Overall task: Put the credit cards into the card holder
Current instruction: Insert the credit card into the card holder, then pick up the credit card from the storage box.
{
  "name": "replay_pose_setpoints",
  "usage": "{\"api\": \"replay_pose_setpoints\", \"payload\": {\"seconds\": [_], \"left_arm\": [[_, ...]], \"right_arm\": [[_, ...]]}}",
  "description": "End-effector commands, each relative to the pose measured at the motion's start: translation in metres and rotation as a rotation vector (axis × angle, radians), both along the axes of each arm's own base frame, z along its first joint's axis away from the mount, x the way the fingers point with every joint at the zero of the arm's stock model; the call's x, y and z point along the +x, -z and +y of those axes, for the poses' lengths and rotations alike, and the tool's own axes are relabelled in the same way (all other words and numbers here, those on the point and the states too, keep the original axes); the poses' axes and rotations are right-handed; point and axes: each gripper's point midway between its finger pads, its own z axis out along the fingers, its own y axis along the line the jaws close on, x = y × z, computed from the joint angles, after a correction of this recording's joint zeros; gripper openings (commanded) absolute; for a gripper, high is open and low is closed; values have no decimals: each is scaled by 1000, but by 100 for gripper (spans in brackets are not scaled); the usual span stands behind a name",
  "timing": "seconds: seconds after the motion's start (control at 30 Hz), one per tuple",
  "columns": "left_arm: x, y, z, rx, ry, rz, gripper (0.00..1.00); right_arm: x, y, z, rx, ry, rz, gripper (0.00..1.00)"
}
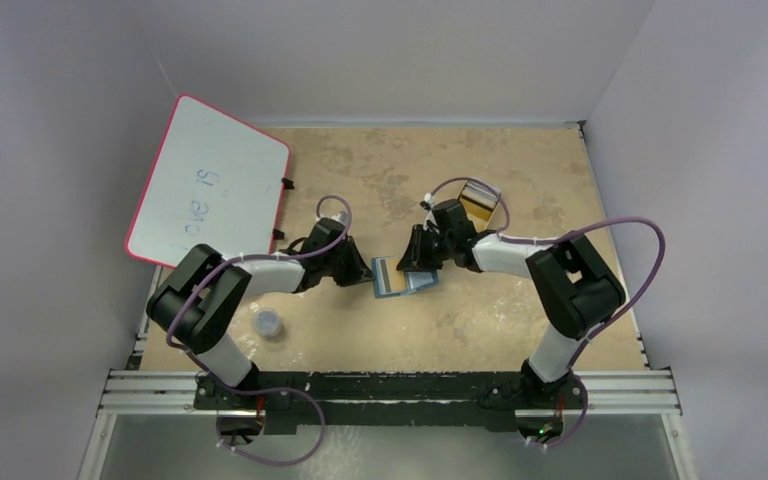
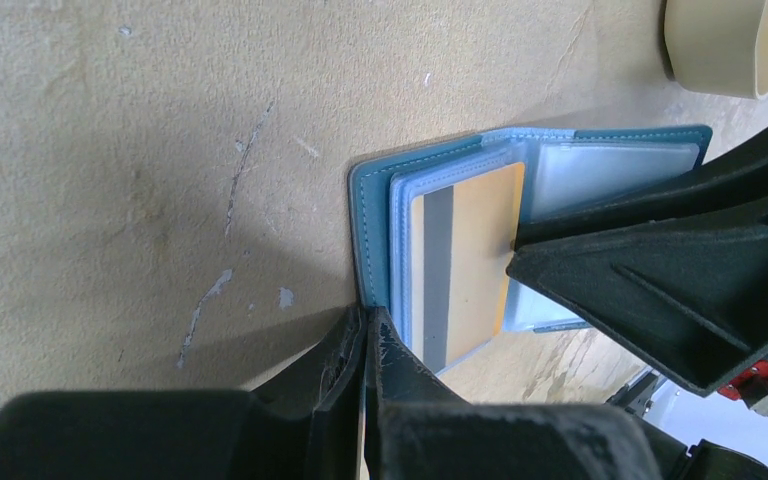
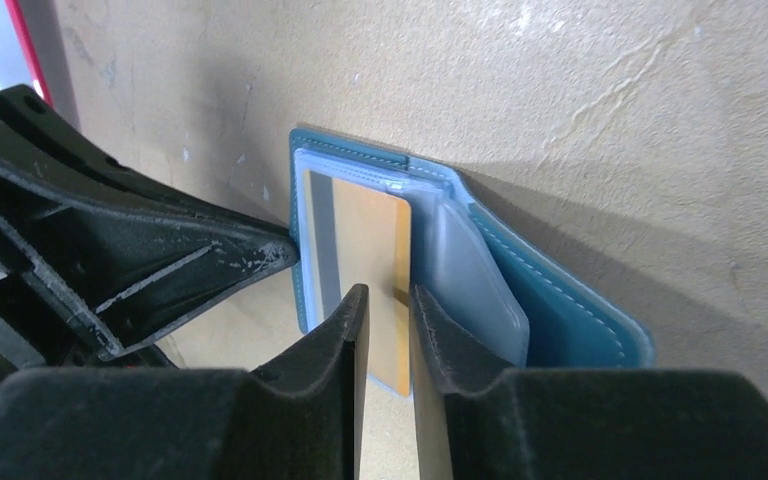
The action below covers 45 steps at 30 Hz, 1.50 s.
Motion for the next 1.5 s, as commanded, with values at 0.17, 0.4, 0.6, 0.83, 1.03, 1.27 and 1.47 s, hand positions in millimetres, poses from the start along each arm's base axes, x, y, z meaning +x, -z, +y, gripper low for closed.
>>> {"api": "replay_pose_setpoints", "payload": {"seconds": [0.17,0.4,0.6,0.83,1.03,1.27,1.47], "left_arm": [[-2,1,3,47,34,-6,0],[-11,-7,-3,13,92,3,0],[-19,-16,-1,14,138,-1,0],[-24,-26,1,10,148,-9,0],[-33,-19,5,31,165,25,0],[-32,-20,5,33,172,29,0],[-32,-24,1,24,185,37,0]], "right_arm": [[7,-9,6,-35,-4,-1,22],[10,-37,-3,-85,-50,-96,33],[41,-78,-20,-164,-61,-256,37],[94,-122,-59,-304,-3,-462,40],[142,-137,-115,-550,86,-588,41],[184,-136,-167,-849,77,-648,46],[189,-112,-185,-941,-31,-615,49]]}}
